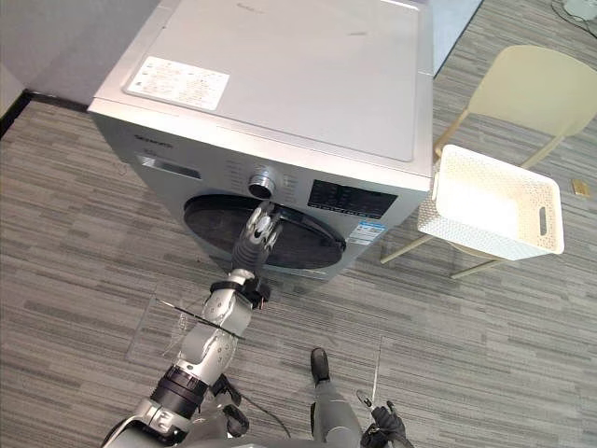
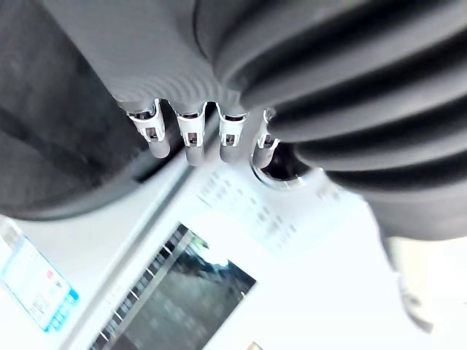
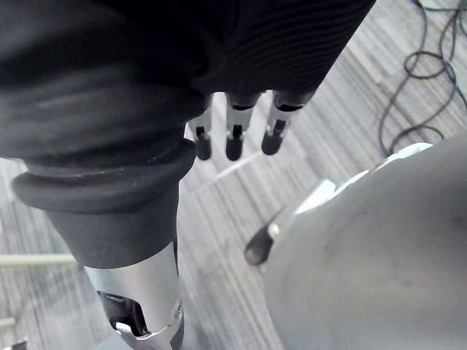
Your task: Pick up the laundry basket with both hands and put the clothes into the washing machine.
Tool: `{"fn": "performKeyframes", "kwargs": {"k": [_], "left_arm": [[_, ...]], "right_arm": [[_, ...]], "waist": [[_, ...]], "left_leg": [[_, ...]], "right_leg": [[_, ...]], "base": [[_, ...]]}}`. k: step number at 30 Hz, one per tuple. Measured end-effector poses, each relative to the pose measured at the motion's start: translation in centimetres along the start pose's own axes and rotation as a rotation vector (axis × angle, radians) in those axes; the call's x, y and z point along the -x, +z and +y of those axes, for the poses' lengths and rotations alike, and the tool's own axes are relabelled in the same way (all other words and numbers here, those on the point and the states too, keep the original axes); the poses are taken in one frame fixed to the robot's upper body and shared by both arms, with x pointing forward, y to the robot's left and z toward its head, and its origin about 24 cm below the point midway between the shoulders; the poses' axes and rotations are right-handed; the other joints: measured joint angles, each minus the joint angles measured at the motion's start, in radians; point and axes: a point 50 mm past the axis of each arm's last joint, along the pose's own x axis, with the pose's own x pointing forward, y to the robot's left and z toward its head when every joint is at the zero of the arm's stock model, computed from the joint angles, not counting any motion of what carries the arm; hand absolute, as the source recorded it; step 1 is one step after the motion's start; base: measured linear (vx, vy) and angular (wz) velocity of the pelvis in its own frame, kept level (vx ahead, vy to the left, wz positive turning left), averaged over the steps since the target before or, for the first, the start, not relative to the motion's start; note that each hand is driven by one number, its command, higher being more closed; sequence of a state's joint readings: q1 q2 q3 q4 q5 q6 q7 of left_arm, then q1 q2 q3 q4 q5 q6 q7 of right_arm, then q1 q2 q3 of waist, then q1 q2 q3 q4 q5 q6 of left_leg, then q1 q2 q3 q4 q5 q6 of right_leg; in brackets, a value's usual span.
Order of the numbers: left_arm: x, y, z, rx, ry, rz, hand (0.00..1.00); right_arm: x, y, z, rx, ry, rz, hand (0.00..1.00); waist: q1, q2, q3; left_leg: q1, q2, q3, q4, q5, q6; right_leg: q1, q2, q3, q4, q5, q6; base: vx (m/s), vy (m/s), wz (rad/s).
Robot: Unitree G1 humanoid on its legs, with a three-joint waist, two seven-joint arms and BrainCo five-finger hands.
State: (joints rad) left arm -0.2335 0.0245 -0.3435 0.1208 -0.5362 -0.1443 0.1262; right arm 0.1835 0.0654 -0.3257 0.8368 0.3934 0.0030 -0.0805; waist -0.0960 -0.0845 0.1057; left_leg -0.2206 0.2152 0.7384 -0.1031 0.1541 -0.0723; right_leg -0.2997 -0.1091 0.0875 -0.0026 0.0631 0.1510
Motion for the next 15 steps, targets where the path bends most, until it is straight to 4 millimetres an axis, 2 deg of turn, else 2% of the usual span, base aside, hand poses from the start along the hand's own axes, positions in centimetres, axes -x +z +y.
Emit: {"fn": "performKeyframes", "kwargs": {"k": [4, 7, 11, 15], "left_arm": [[0.3, 0.3, -0.2, 0.008, -0.023, -0.012, 0.00], [0.3, 2.3, -0.9, 0.025, -0.053, -0.105, 0.00], [0.4, 3.3, 0.4, 0.031, 0.008, -0.160, 0.00], [1.3, 2.7, 1.8, 0.026, 0.074, -0.140, 0.00]], "right_arm": [[-0.1, 0.2, -0.4, 0.011, 0.011, -0.003, 0.00], [-0.1, -0.1, -0.5, 0.017, 0.021, 0.012, 0.00], [-0.1, -0.3, -0.6, 0.027, 0.021, 0.020, 0.00], [-0.1, -0.3, -0.8, 0.036, 0.013, 0.028, 0.00]], "waist": [[-0.001, 0.005, -0.003], [0.000, 0.006, -0.007], [0.001, 0.008, -0.015], [0.000, 0.011, -0.035]], "left_leg": [[0.003, -0.001, -0.020, 0.000, 0.002, -0.002], [0.010, -0.003, -0.029, 0.000, 0.003, -0.003], [0.008, -0.003, -0.041, 0.000, 0.003, -0.003], [0.007, -0.001, -0.043, 0.000, 0.002, -0.003]], "right_leg": [[0.016, 0.000, -0.008, -0.002, -0.001, 0.001], [0.028, -0.002, -0.014, -0.002, -0.001, 0.001], [0.032, -0.002, -0.024, -0.001, -0.001, 0.001], [0.031, 0.000, -0.026, -0.001, -0.001, 0.001]], "base": [[0.02, -0.008, 0.10], [0.02, 0.000, 0.08], [0.01, -0.003, 0.05], [0.00, 0.000, 0.00]]}}
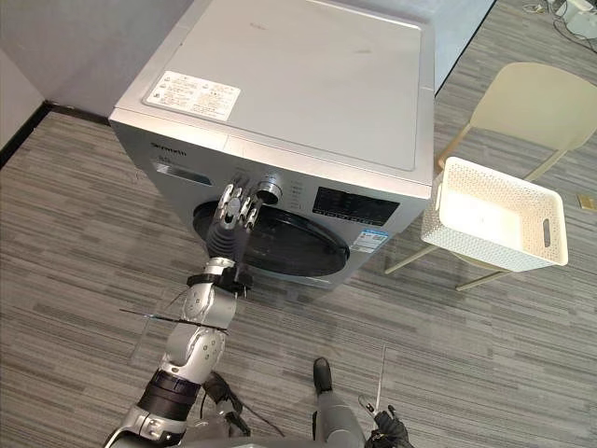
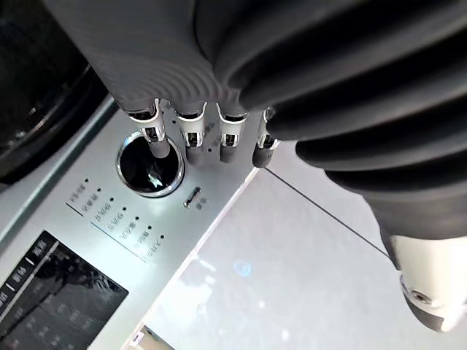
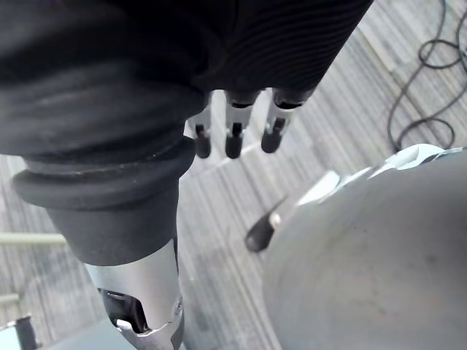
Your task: Pick up the laundry basket with both hands and put the clothes into the washing machine.
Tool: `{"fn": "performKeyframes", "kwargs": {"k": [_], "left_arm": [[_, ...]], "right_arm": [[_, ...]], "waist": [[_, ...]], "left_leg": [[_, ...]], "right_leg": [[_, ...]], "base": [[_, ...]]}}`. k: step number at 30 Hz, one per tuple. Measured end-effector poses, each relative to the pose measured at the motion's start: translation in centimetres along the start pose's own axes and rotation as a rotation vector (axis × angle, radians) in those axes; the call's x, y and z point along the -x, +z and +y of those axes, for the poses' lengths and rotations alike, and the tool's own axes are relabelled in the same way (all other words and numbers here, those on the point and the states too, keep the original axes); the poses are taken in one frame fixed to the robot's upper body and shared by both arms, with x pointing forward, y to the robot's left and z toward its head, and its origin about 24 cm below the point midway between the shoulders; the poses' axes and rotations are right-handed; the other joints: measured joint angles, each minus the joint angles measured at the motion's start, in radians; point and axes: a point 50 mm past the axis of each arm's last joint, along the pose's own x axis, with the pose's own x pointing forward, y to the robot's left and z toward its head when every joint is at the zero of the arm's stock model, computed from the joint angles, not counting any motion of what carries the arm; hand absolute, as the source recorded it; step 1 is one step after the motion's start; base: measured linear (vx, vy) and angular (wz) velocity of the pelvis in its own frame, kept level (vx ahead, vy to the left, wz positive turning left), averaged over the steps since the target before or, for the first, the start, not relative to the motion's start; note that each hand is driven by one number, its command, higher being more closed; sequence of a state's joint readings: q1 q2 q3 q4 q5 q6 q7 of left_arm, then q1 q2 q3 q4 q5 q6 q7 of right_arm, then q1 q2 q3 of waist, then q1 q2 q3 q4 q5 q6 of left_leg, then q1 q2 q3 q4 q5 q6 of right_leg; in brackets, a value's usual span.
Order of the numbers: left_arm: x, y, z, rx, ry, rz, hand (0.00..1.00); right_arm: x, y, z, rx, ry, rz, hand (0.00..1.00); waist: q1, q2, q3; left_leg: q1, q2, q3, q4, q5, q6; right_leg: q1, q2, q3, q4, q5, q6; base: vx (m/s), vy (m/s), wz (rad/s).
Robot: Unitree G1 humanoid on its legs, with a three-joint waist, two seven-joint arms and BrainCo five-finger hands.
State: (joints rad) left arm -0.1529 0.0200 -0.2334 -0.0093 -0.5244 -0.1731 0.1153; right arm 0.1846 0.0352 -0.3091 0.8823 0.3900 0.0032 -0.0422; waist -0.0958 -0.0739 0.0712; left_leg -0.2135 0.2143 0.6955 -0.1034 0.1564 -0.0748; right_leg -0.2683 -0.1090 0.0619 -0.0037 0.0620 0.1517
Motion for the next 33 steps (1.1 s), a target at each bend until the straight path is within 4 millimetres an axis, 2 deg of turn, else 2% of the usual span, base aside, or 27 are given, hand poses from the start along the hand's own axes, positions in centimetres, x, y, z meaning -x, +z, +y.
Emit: {"fn": "performKeyframes", "kwargs": {"k": [3, 7, 10, 13, 14, 16, 18, 19, 21, 24, 26, 27, 29, 31, 32, 33], "left_arm": [[0.9, -0.1, 1.8, -0.055, 0.095, 0.002, 0.00], [2.3, -1.1, 5.6, -0.102, 0.310, 0.051, 0.00], [3.3, -3.0, 7.4, -0.180, 0.400, 0.148, 0.00], [4.7, -6.2, 8.5, -0.233, 0.449, 0.310, 0.00], [5.5, -8.0, 8.8, -0.257, 0.463, 0.407, 0.00], [6.4, -9.9, 9.3, -0.293, 0.466, 0.516, 0.00], [8.3, -12.5, 10.6, -0.326, 0.498, 0.706, 0.00], [9.0, -12.9, 11.1, -0.330, 0.513, 0.749, 0.00], [12.3, -14.2, 13.0, -0.311, 0.596, 0.904, 0.00], [16.4, -14.8, 14.5, -0.272, 0.680, 1.041, 0.00], [20.2, -14.5, 15.7, -0.289, 0.733, 1.130, 0.00], [21.0, -14.4, 16.0, -0.286, 0.753, 1.142, 0.00], [24.3, -13.3, 17.5, -0.281, 0.848, 1.177, 0.00], [26.0, -12.4, 18.4, -0.275, 0.921, 1.187, 0.00], [27.8, -11.5, 19.2, -0.259, 1.006, 1.191, 0.00], [28.6, -11.3, 19.3, -0.246, 1.038, 1.194, 0.00]], "right_arm": [[0.0, 0.1, 0.1, 0.011, 0.006, -0.004, 0.00], [0.0, 0.0, 0.1, 0.013, 0.003, -0.011, 0.00], [0.0, 0.1, 0.3, 0.028, -0.002, -0.017, 0.00], [0.0, -0.1, 0.4, 0.031, 0.000, -0.014, 0.00], [0.0, -0.2, 0.4, 0.031, -0.002, -0.009, 0.00], [0.0, -0.3, 0.3, 0.030, -0.006, -0.005, 0.00], [-0.1, -0.5, 0.3, 0.026, -0.016, 0.009, 0.00], [-0.2, -0.4, 0.4, 0.022, -0.021, 0.011, 0.00], [-0.5, -0.4, 0.1, 0.009, -0.055, 0.040, 0.00], [-0.5, -0.6, -0.8, -0.020, -0.096, 0.073, 0.00], [-0.5, -0.7, -2.0, -0.047, -0.136, 0.095, 0.00], [-0.5, -0.8, -2.3, -0.055, -0.147, 0.100, 0.00], [-0.5, -1.0, -3.2, -0.089, -0.177, 0.120, 0.00], [-0.4, -1.3, -3.4, -0.119, -0.179, 0.132, 0.00], [-0.4, -1.4, -3.8, -0.141, -0.194, 0.143, 0.00], [-0.4, -1.3, -4.0, -0.145, -0.204, 0.147, 0.00]], "waist": [[0.000, 0.000, -0.001], [0.001, 0.000, -0.003], [0.003, -0.002, -0.005], [0.000, -0.003, -0.018], [-0.001, -0.003, -0.028], [0.001, -0.004, -0.029], [-0.004, -0.002, -0.030], [-0.005, -0.002, -0.030], [-0.004, 0.003, -0.031], [-0.005, 0.021, -0.042], [-0.004, 0.054, -0.062], [-0.003, 0.061, -0.065], [0.000, 0.080, -0.072], [0.001, 0.078, -0.072], [0.006, 0.072, -0.065], [0.007, 0.071, -0.061]], "left_leg": [[0.000, 0.003, 0.000, 0.000, 0.000, 0.000], [0.001, 0.009, 0.003, 0.000, 0.004, -0.006], [0.001, 0.012, 0.010, 0.000, 0.005, -0.007], [0.001, 0.013, 0.024, 0.000, 0.005, -0.008], [0.002, 0.013, 0.029, 0.000, 0.005, -0.008], [0.010, 0.013, 0.036, 0.001, 0.005, -0.008], [0.024, 0.012, 0.037, 0.002, 0.009, -0.003], [0.026, 0.011, 0.037, 0.003, 0.009, -0.003], [0.043, 0.007, 0.030, 0.007, 0.010, -0.004], [0.070, 0.004, 0.005, 0.007, 0.010, -0.005], [0.094, -0.004, -0.039, 0.007, 0.003, -0.014], [0.100, -0.006, -0.048, 0.007, 0.002, -0.015], [0.134, -0.007, -0.076, 0.009, -0.008, -0.027], [0.144, 0.004, -0.090, 0.042, -0.033, -0.031], [0.139, 0.033, -0.104, 0.141, -0.080, -0.034], [0.133, 0.051, -0.111, 0.195, -0.102, -0.036]], "right_leg": [[-0.001, 0.003, -0.002, 0.000, 0.000, 0.000], [-0.002, 0.008, -0.004, 0.003, -0.005, -0.008], [-0.007, 0.011, -0.002, 0.003, -0.006, -0.010], [-0.016, 0.012, 0.012, 0.002, -0.006, -0.010], [-0.018, 0.014, 0.019, 0.000, -0.006, -0.010], [-0.015, 0.015, 0.023, 0.000, -0.009, -0.015], [-0.003, 0.016, 0.025, 0.000, -0.013, -0.020], [0.000, 0.017, 0.024, 0.000, -0.014, -0.023], [0.021, 0.018, 0.020, -0.002, -0.019, -0.029], [0.060, 0.018, -0.001, -0.002, -0.036, -0.031], [0.098, 0.013, -0.030, 0.001, -0.056, -0.033], [0.109, 0.010, -0.036, 0.004, -0.063, -0.033], [0.140, 0.008, -0.060, 0.048, -0.102, -0.039], [0.147, 0.010, -0.066, 0.092, -0.133, -0.046], [0.167, 0.010, -0.070, 0.129, -0.163, -0.054], [0.176, 0.013, -0.071, 0.148, -0.174, -0.055]], "base": [[0.00, 0.000, 0.00], [0.00, -0.004, -0.01], [0.01, -0.016, -0.06], [0.02, -0.010, -0.14], [0.03, -0.008, -0.11], [0.04, -0.010, -0.10], [0.04, -0.017, -0.06], [0.04, -0.013, -0.02], [0.06, -0.012, 0.03], [0.06, -0.030, 0.20], [0.05, -0.031, 0.39], [0.04, -0.007, 0.38], [0.06, -0.008, 0.30], [0.04, -0.023, 0.16], [0.04, -0.055, 0.11], [0.04, -0.069, 0.07]]}}
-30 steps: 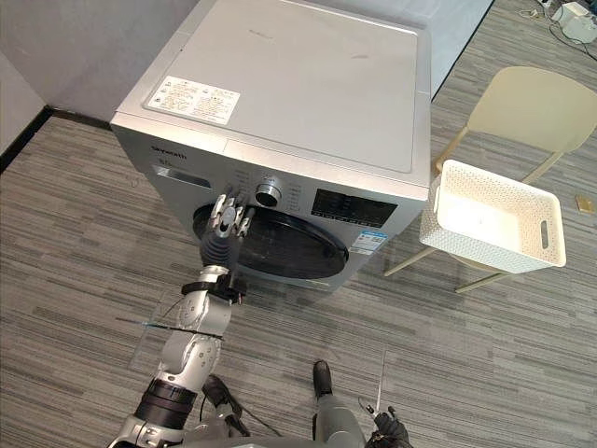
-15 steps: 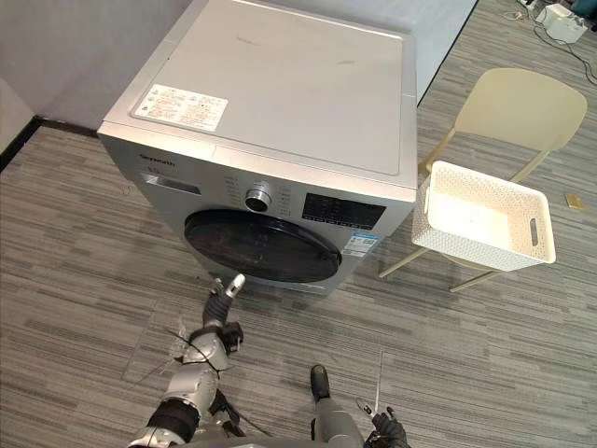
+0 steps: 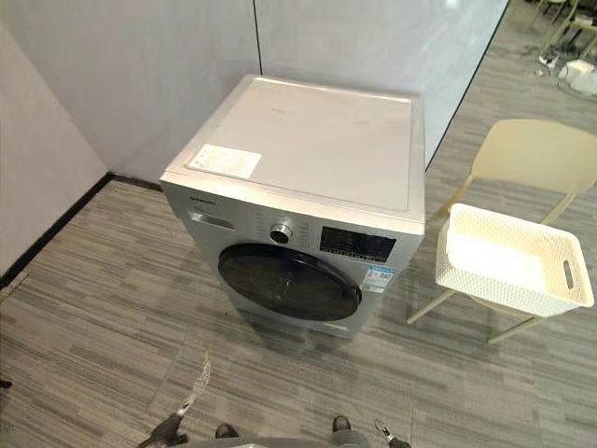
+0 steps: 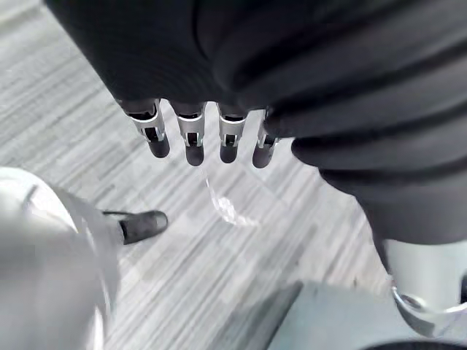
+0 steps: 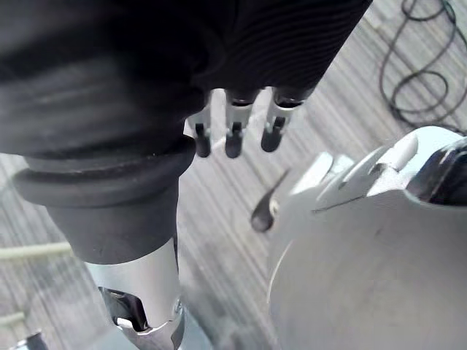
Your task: Pick up the laundry basket with both hands and put the clothes into the washing machine.
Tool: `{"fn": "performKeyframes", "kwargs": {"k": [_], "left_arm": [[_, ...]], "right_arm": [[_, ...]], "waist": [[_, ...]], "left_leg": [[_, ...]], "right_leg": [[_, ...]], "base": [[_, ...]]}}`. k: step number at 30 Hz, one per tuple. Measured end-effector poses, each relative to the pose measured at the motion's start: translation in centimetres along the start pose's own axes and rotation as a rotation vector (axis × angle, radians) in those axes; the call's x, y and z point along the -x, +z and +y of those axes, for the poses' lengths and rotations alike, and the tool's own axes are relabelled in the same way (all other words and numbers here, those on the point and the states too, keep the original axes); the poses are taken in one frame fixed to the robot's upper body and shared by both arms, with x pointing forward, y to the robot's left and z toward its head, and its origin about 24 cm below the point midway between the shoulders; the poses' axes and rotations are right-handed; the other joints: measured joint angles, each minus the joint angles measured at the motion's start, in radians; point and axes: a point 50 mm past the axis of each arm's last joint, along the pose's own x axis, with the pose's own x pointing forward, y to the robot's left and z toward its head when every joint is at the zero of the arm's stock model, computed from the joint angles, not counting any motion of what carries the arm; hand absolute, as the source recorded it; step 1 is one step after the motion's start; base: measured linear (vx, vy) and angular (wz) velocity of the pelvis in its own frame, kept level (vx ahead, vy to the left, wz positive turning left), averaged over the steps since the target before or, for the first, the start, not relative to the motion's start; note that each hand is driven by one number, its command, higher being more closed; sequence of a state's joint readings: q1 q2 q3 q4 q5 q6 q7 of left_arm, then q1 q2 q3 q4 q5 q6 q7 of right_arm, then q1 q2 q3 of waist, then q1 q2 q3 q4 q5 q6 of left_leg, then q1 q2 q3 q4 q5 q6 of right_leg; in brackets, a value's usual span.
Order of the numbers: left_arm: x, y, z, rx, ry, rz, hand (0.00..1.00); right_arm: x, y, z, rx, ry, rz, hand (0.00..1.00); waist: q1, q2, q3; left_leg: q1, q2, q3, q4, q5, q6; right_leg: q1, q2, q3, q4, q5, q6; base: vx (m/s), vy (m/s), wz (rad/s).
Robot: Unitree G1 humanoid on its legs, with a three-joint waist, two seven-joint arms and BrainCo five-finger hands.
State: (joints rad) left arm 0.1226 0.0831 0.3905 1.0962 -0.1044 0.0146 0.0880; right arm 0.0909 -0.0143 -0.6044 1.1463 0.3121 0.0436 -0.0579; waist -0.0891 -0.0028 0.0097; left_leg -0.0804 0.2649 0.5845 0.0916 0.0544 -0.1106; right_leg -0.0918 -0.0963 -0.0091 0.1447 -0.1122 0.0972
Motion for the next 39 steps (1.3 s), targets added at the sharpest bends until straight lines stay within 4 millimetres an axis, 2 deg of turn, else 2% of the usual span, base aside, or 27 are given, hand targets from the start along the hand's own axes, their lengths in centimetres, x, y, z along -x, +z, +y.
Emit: {"fn": "performKeyframes", "kwargs": {"k": [1, 3, 5, 7, 8, 10, 11, 12, 13, 15, 17, 18, 19, 21, 22, 23, 24, 26, 27, 29, 31, 32, 33, 34, 35, 37, 39], "left_arm": [[0.1, -0.6, 0.9, 0.049, 0.030, 0.015, 0.00], [0.2, -0.8, 1.1, 0.140, 0.044, 0.014, 0.00], [0.4, -1.3, 0.4, 0.232, 0.036, 0.025, 0.00], [0.5, -1.6, 0.0, 0.287, 0.037, 0.036, 0.00], [0.5, -1.6, -0.6, 0.318, 0.026, 0.037, 0.00], [0.6, -2.2, -0.8, 0.338, 0.025, 0.056, 0.00], [0.6, -2.3, -1.1, 0.336, 0.018, 0.061, 0.00], [0.6, -2.4, -0.8, 0.351, 0.029, 0.065, 0.00], [0.6, -2.4, -0.8, 0.351, 0.029, 0.065, 0.00], [0.6, -2.2, -1.0, 0.349, 0.024, 0.063, 0.00], [0.5, -2.1, -1.0, 0.340, 0.025, 0.063, 0.00], [0.5, -2.1, -1.0, 0.335, 0.024, 0.062, 0.00], [0.5, -1.9, -1.1, 0.314, 0.016, 0.058, 0.00], [0.5, -1.7, -1.6, 0.264, -0.007, 0.052, 0.00], [0.4, -1.0, -2.1, 0.193, -0.035, 0.031, 0.00], [0.3, -0.1, -2.7, 0.138, -0.066, 0.007, 0.00], [0.3, 0.1, -2.8, 0.126, -0.072, 0.001, 0.00], [0.1, 1.2, -3.0, 0.054, -0.089, -0.030, 0.00], [0.1, 1.3, -3.1, 0.039, -0.091, -0.033, 0.00], [0.1, 1.4, -3.4, 0.007, -0.102, -0.041, 0.00], [0.2, 1.5, -3.7, 0.003, -0.109, -0.043, 0.00], [0.2, 1.2, -3.7, -0.002, -0.110, -0.039, 0.00], [0.2, 1.2, -3.6, 0.000, -0.106, -0.039, 0.00], [0.2, 1.2, -3.2, 0.001, -0.097, -0.041, 0.00], [0.2, 1.1, -3.4, 0.017, -0.093, -0.038, 0.00], [0.4, 0.2, -4.0, 0.045, -0.098, -0.012, 0.00], [0.5, 0.0, -4.4, 0.046, -0.104, -0.006, 0.00]], "right_arm": [[-0.1, 0.3, -0.2, 0.010, -0.007, 0.001, 0.00], [-0.1, 0.6, -0.5, 0.042, -0.018, -0.008, 0.00], [-0.1, 1.0, -1.0, 0.048, -0.033, -0.018, 0.00], [-0.1, 1.3, -0.9, 0.079, -0.030, -0.032, 0.00], [-0.1, 1.8, -0.5, 0.106, -0.017, -0.051, 0.00], [-0.1, 2.3, 0.3, 0.127, 0.003, -0.068, 0.00], [-0.1, 2.3, 1.2, 0.138, 0.024, -0.069, 0.00], [-0.1, 2.0, 2.2, 0.154, 0.047, -0.063, 0.00], [-0.1, 1.8, 2.5, 0.156, 0.056, -0.059, 0.00], [0.0, 1.7, 3.2, 0.150, 0.073, -0.053, 0.00], [0.0, 2.0, 4.2, 0.149, 0.094, -0.058, 0.00], [0.0, 2.2, 4.5, 0.147, 0.100, -0.062, 0.00], [0.0, 2.4, 4.6, 0.147, 0.106, -0.071, 0.00], [0.2, 3.0, 5.2, 0.151, 0.131, -0.104, 0.00], [0.4, 3.2, 5.5, 0.145, 0.143, -0.134, 0.00], [0.4, 3.2, 5.7, 0.172, 0.154, -0.141, 0.00], [0.5, 3.2, 6.0, 0.182, 0.163, -0.142, 0.00], [0.6, 3.0, 6.5, 0.204, 0.182, -0.148, 0.00], [0.6, 3.0, 6.4, 0.202, 0.181, -0.149, 0.00], [0.6, 2.6, 5.8, 0.186, 0.165, -0.139, 0.00], [0.5, 2.0, 4.7, 0.172, 0.140, -0.121, 0.00], [0.5, 1.8, 4.4, 0.159, 0.135, -0.115, 0.00], [0.5, 1.4, 4.2, 0.158, 0.130, -0.104, 0.00], [0.5, 0.8, 3.9, 0.155, 0.121, -0.082, 0.00], [0.4, 0.3, 3.2, 0.122, 0.103, -0.039, 0.00], [0.2, 0.8, 3.1, 0.053, 0.146, 0.029, 0.00], [0.2, 1.1, 2.7, 0.037, 0.161, 0.075, 0.00]], "waist": [[0.007, 0.000, 0.006], [0.021, -0.009, 0.038], [0.024, -0.002, 0.053], [0.044, 0.002, 0.053], [0.055, 0.015, 0.061], [0.055, 0.030, 0.064], [0.057, 0.020, 0.069], [0.063, 0.009, 0.067], [0.065, 0.006, 0.066], [0.081, -0.001, 0.066], [0.086, -0.014, 0.055], [0.088, -0.021, 0.053], [0.095, -0.020, 0.046], [0.096, -0.017, 0.049], [0.089, -0.020, 0.051], [0.072, -0.020, 0.058], [0.067, -0.023, 0.065], [0.062, -0.038, 0.072], [0.057, -0.038, 0.072], [0.050, -0.030, 0.080], [0.050, -0.021, 0.083], [0.050, -0.016, 0.080], [0.043, -0.021, 0.076], [0.047, -0.038, 0.070], [0.059, -0.039, 0.063], [0.049, 0.010, 0.064], [0.048, 0.029, 0.064]], "left_leg": [[-0.025, 0.041, -0.023, 0.124, -0.044, 0.009], [-0.111, 0.092, -0.119, 0.361, -0.057, 0.031], [-0.155, 0.099, -0.148, 0.442, -0.049, 0.043], [-0.164, 0.086, -0.141, 0.443, -0.058, 0.054], [-0.182, 0.075, -0.148, 0.441, -0.076, 0.051], [-0.165, 0.032, -0.141, 0.343, -0.120, 0.042], [-0.153, 0.006, -0.104, 0.271, -0.138, 0.070], [-0.138, -0.006, -0.033, 0.225, -0.126, 0.074], [-0.132, -0.008, -0.008, 0.209, -0.121, 0.082], [-0.133, -0.046, -0.004, 0.178, -0.114, 0.097], [-0.127, -0.129, -0.013, 0.173, -0.145, 0.138], [-0.121, -0.153, -0.017, 0.168, -0.156, 0.144], [-0.103, -0.197, -0.023, 0.153, -0.177, 0.149], [-0.055, -0.235, -0.047, 0.129, -0.191, 0.158], [-0.014, -0.249, -0.076, 0.120, -0.201, 0.163], [0.031, -0.249, -0.110, 0.125, -0.217, 0.170], [0.050, -0.247, -0.126, 0.125, -0.224, 0.172], [0.111, -0.226, -0.168, 0.109, -0.240, 0.155], [0.125, -0.221, -0.176, 0.100, -0.240, 0.154], [0.177, -0.200, -0.225, 0.084, -0.239, 0.137], [0.203, -0.177, -0.259, 0.084, -0.241, 0.119], [0.202, -0.156, -0.295, 0.087, -0.250, 0.092], [0.199, -0.138, -0.341, 0.091, -0.265, 0.050], [0.199, -0.144, -0.360, 0.088, -0.269, 0.034], [0.195, -0.124, -0.389, 0.089, -0.281, 0.005], [0.174, -0.079, -0.406, 0.081, -0.262, -0.029], [0.171, -0.067, -0.420, 0.049, -0.230, -0.049]], "right_leg": [[0.008, 0.005, -0.005, 0.049, -0.033, -0.004], [0.027, -0.001, -0.041, 0.137, -0.091, -0.012], [0.033, -0.024, -0.078, 0.191, -0.142, -0.013], [0.040, -0.041, -0.112, 0.206, -0.154, -0.010], [0.041, -0.049, -0.131, 0.204, -0.155, -0.009], [0.038, -0.066, -0.167, 0.201, -0.161, 0.002], [0.039, -0.085, -0.182, 0.190, -0.156, 0.013], [0.061, -0.094, -0.203, 0.128, -0.141, 0.025], [0.074, -0.100, -0.211, 0.097, -0.137, 0.029], [0.101, -0.119, -0.208, 0.033, -0.119, 0.025], [0.138, -0.179, -0.213, 0.005, -0.115, 0.025], [0.144, -0.196, -0.214, 0.006, -0.116, 0.024], [0.153, -0.233, -0.204, 0.054, -0.108, 0.020], [0.061, -0.278, -0.159, 0.320, -0.083, 0.004], [-0.008, -0.291, -0.109, 0.528, -0.014, -0.038], [-0.069, -0.277, -0.049, 0.720, 0.036, -0.055], [-0.098, -0.267, -0.029, 0.804, 0.032, -0.052], [-0.230, -0.214, -0.016, 0.948, -0.002, -0.043], [-0.254, -0.209, -0.027, 0.933, -0.012, -0.035], [-0.283, -0.187, -0.023, 0.755, -0.034, -0.009], [-0.258, -0.149, 0.015, 0.578, -0.032, -0.007], [-0.220, -0.119, 0.046, 0.417, -0.015, -0.002], [-0.180, -0.082, 0.079, 0.319, 0.057, 0.014], [-0.163, -0.079, 0.081, 0.287, 0.104, 0.015], [-0.130, -0.076, 0.071, 0.267, 0.020, 0.044], [-0.122, -0.045, 0.032, 0.253, 0.001, 0.031], [-0.119, -0.044, -0.009, 0.251, -0.010, 0.023]], "base": [[0.02, -0.117, 0.20], [-0.04, -0.124, 0.42], [-0.08, 0.020, 0.69], [-0.06, 0.067, 0.67], [-0.05, 0.114, 0.67], [-0.01, 0.151, 0.72], [0.02, 0.124, 0.64], [0.05, 0.111, 0.65], [0.11, 0.087, 0.64], [0.15, 0.123, 0.52], [0.20, 0.194, 0.50], [0.32, 0.224, 0.37], [0.36, 0.222, 0.34], [0.36, 0.204, 0.45], [0.35, 0.123, 0.73], [0.36, 0.088, 0.80], [0.28, 0.027, 0.66], [0.32, -0.048, 0.48], [0.37, -0.110, 0.48], [0.36, -0.190, 0.68], [0.26, -0.225, 0.75], [0.22, -0.327, 1.05], [0.27, -0.447, 1.15], [0.25, -0.410, 0.98], [0.22, -0.444, 0.65], [0.14, -0.388, 0.50], [0.05, -0.208, 0.45]]}}
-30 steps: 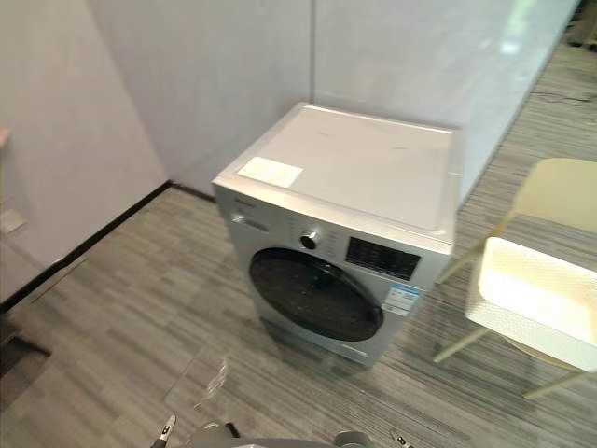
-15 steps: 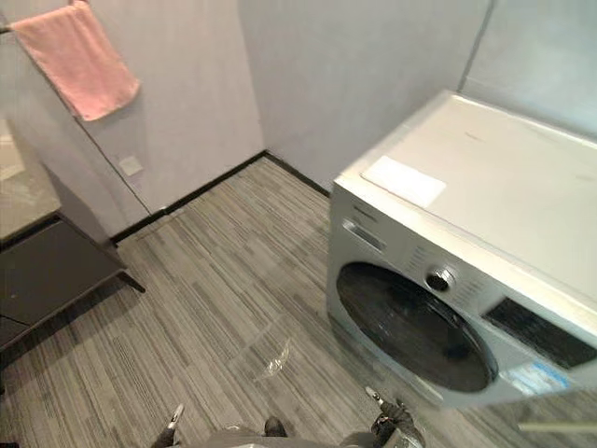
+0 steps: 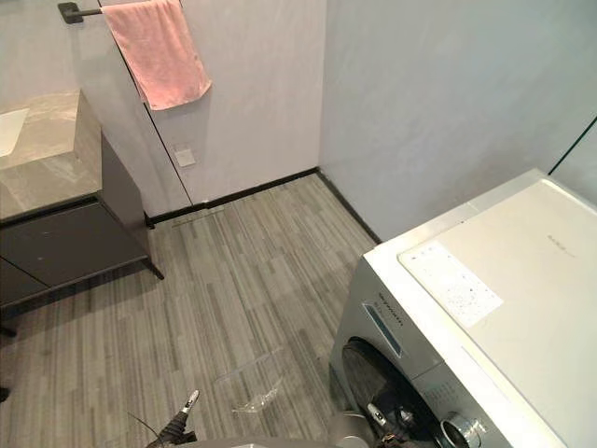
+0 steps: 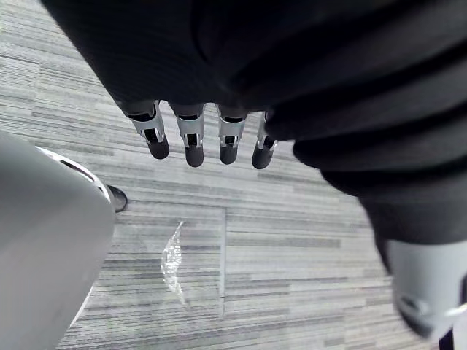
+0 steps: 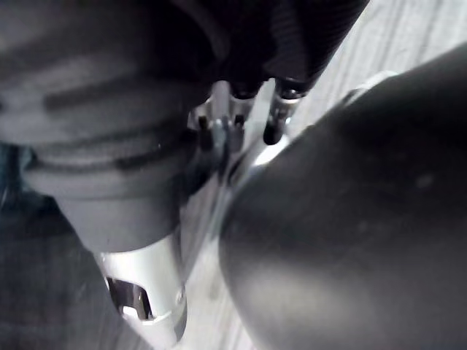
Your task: Pick up the laundry basket with both hands and put the clothes into the washing machine.
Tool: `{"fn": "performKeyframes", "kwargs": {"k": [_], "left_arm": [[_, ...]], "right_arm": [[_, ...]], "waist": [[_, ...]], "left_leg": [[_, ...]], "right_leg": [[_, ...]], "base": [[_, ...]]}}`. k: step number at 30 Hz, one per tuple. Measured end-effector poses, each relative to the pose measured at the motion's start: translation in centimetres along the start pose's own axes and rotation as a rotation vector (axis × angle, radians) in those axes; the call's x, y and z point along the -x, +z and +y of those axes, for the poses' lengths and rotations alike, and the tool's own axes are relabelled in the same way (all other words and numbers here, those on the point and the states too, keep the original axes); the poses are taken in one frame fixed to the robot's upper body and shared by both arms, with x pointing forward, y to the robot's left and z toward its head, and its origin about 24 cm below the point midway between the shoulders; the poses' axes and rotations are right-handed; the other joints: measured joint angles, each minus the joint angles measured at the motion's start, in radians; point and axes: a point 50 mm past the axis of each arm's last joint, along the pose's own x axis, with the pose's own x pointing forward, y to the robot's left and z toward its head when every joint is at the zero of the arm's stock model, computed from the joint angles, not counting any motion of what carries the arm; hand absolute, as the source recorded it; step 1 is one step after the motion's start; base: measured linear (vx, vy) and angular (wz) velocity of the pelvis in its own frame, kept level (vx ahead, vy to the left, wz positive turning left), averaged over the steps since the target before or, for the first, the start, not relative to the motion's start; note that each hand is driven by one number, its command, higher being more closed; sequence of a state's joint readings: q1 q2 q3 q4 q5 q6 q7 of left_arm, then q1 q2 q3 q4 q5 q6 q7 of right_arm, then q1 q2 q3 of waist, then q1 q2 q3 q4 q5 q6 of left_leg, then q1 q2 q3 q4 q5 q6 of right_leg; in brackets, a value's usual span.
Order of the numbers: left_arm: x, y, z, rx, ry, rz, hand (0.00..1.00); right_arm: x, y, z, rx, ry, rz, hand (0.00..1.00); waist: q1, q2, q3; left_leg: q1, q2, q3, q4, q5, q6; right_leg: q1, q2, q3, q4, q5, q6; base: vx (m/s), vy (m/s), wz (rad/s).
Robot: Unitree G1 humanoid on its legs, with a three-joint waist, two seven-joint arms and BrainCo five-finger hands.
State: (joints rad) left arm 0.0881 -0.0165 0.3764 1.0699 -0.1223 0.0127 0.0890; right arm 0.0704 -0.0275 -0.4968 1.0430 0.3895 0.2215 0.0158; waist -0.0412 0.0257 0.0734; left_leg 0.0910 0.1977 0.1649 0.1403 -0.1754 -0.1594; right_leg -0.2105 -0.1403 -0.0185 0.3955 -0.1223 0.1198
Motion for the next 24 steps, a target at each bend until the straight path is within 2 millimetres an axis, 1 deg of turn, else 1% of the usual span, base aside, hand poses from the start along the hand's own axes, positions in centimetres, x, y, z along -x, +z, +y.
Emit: {"fn": "performKeyframes", "kwargs": {"k": [2, 5, 7, 8, 9, 10, 11, 12, 13, 14, 15, 16, 17, 18, 19, 21, 22, 23, 24], "left_arm": [[0.0, -0.1, 0.0, 0.016, 0.006, 0.001, 0.00], [0.0, 0.2, 0.6, 0.028, 0.029, -0.007, 0.00], [0.0, -0.1, 0.7, 0.051, 0.038, 0.002, 0.00], [0.0, -0.1, 1.0, 0.055, 0.053, 0.001, 0.00], [0.0, 0.0, 1.1, 0.054, 0.056, -0.001, 0.00], [0.0, 0.0, 1.1, 0.053, 0.056, -0.004, 0.00], [0.0, 0.1, 1.1, 0.049, 0.054, -0.005, 0.00], [0.0, 0.2, 1.1, 0.046, 0.054, -0.008, 0.00], [0.0, 0.2, 1.2, 0.048, 0.055, -0.008, 0.00], [0.1, -0.1, 1.4, 0.054, 0.060, 0.001, 0.00], [0.1, -0.4, 1.8, 0.056, 0.069, 0.007, 0.00], [0.1, -0.4, 2.0, 0.047, 0.073, 0.007, 0.00], [0.0, -0.3, 2.4, 0.021, 0.079, 0.010, 0.00], [0.0, -0.2, 2.5, 0.019, 0.082, 0.010, 0.00], [0.0, -0.1, 2.6, 0.018, 0.085, 0.007, 0.00], [0.0, 0.1, 3.0, 0.011, 0.093, 0.004, 0.00], [0.0, 0.1, 3.0, 0.005, 0.092, 0.003, 0.00], [-0.1, 0.3, 3.4, -0.023, 0.098, 0.003, 0.00], [-0.1, 0.1, 3.3, -0.042, 0.093, 0.011, 0.00]], "right_arm": [[0.0, -0.2, 0.0, -0.011, -0.018, 0.013, 0.00], [0.0, -0.4, -0.3, -0.027, -0.037, 0.018, 0.00], [0.0, -0.7, -0.4, -0.038, -0.039, 0.024, 0.00], [0.0, -0.8, -0.4, -0.051, -0.058, 0.026, 0.00], [0.0, -0.8, -0.4, -0.053, -0.062, 0.027, 0.00], [0.1, -1.0, -0.6, -0.054, -0.081, 0.025, 0.00], [0.1, -0.9, -0.7, -0.049, -0.096, -0.002, 0.00], [0.2, -0.7, -0.9, -0.034, -0.104, -0.034, 0.00], [0.3, -0.5, -1.0, -0.004, -0.111, -0.089, 0.00], [0.3, -0.4, -1.3, 0.023, -0.122, -0.118, 0.00], [0.4, -0.5, -1.5, 0.031, -0.130, -0.121, 0.00], [0.4, -0.7, -1.7, 0.037, -0.137, -0.118, 0.00], [0.4, -1.4, -2.3, 0.039, -0.161, -0.093, 0.00], [0.4, -1.8, -2.8, 0.023, -0.176, -0.076, 0.00], [0.5, -2.1, -3.0, 0.014, -0.185, -0.067, 0.00], [0.6, -2.8, -3.8, -0.010, -0.211, -0.041, 0.00], [0.7, -3.0, -4.1, -0.013, -0.221, -0.035, 0.00], [0.8, -3.4, -4.4, -0.020, -0.233, -0.026, 0.00], [0.8, -3.5, -4.5, -0.020, -0.235, -0.021, 0.00]], "waist": [[0.001, 0.001, -0.003], [0.000, -0.011, -0.011], [0.001, -0.013, -0.011], [0.000, -0.019, -0.007], [0.000, -0.022, -0.006], [0.003, -0.031, -0.011], [0.000, -0.032, -0.015], [0.000, -0.034, -0.015], [0.000, -0.035, -0.016], [0.001, -0.034, -0.016], [-0.001, -0.038, -0.018], [-0.001, -0.044, -0.021], [-0.003, -0.056, -0.022], [-0.005, -0.058, -0.023], [-0.004, -0.066, -0.022], [-0.009, -0.069, -0.023], [-0.013, -0.072, -0.021], [-0.031, -0.076, -0.020], [-0.039, -0.078, -0.021]], "left_leg": [[-0.004, -0.006, -0.038, -0.038, 0.036, -0.005], [-0.061, -0.021, -0.122, -0.049, 0.068, -0.001], [-0.074, -0.013, -0.118, -0.053, 0.078, 0.015], [-0.080, 0.011, -0.034, -0.041, 0.087, 0.030], [-0.080, 0.012, -0.009, -0.038, 0.094, 0.041], [-0.079, 0.024, 0.091, -0.030, 0.105, 0.106], [-0.078, 0.034, 0.175, -0.026, 0.106, 0.148], [-0.076, 0.036, 0.205, -0.027, 0.106, 0.154], [-0.072, 0.034, 0.237, -0.033, 0.113, 0.142], [-0.061, 0.027, 0.231, -0.057, 0.147, 0.104], [-0.056, 0.022, 0.217, -0.070, 0.177, 0.078], [-0.057, 0.017, 0.212, -0.071, 0.182, 0.075], [-0.064, 0.009, 0.200, -0.059, 0.181, 0.074], [-0.073, 0.009, 0.199, -0.035, 0.178, 0.071], [-0.082, 0.010, 0.198, -0.016, 0.173, 0.072], [-0.106, 0.007, 0.193, 0.051, 0.139, 0.065], [-0.113, 0.001, 0.191, 0.060, 0.135, 0.060], [-0.105, -0.015, 0.183, 0.038, 0.136, 0.059], [-0.100, -0.024, 0.177, 0.020, 0.139, 0.057]], "right_leg": [[0.016, -0.021, -0.048, 0.001, -0.007, -0.001], [0.016, -0.053, -0.121, -0.001, -0.009, -0.003], [0.026, -0.056, -0.147, -0.003, -0.011, -0.007], [0.046, -0.069, -0.176, -0.007, -0.023, -0.001], [0.050, -0.072, -0.180, -0.006, -0.025, 0.000], [0.058, -0.089, -0.188, -0.002, -0.034, 0.006], [0.074, -0.096, -0.179, -0.013, -0.044, 0.013], [0.082, -0.098, -0.172, -0.020, -0.045, 0.014], [0.097, -0.105, -0.167, -0.033, -0.045, 0.014], [0.109, -0.106, -0.162, -0.040, -0.045, 0.015], [0.122, -0.106, -0.162, -0.045, -0.046, 0.020], [0.130, -0.109, -0.162, -0.049, -0.047, 0.022], [0.150, -0.112, -0.161, -0.066, -0.049, 0.025], [0.158, -0.113, -0.159, -0.074, -0.051, 0.027], [0.158, -0.114, -0.155, -0.076, -0.051, 0.028], [0.160, -0.125, -0.143, -0.076, -0.056, 0.037], [0.165, -0.132, -0.143, -0.078, -0.056, 0.040], [0.177, -0.142, -0.145, -0.088, -0.052, 0.045], [0.182, -0.144, -0.145, -0.095, -0.050, 0.043]], "base": [[-0.04, -0.096, 0.68], [-0.12, -0.047, 0.80], [-0.15, -0.068, 0.67], [-0.14, -0.073, 0.67], [-0.13, -0.065, 0.70], [-0.06, -0.017, 0.66], [-0.07, -0.015, 0.75], [-0.03, 0.016, 0.83], [-0.04, 0.042, 0.73], [-0.05, 0.053, 0.74], [-0.04, 0.052, 0.52], [0.01, 0.064, 0.51], [0.05, 0.071, 0.43], [0.06, 0.069, 0.35], [0.08, 0.054, 0.13], [0.07, 0.059, 0.05], [0.05, 0.073, 0.15], [0.04, 0.069, 0.19], [0.06, 0.055, 0.20]]}}
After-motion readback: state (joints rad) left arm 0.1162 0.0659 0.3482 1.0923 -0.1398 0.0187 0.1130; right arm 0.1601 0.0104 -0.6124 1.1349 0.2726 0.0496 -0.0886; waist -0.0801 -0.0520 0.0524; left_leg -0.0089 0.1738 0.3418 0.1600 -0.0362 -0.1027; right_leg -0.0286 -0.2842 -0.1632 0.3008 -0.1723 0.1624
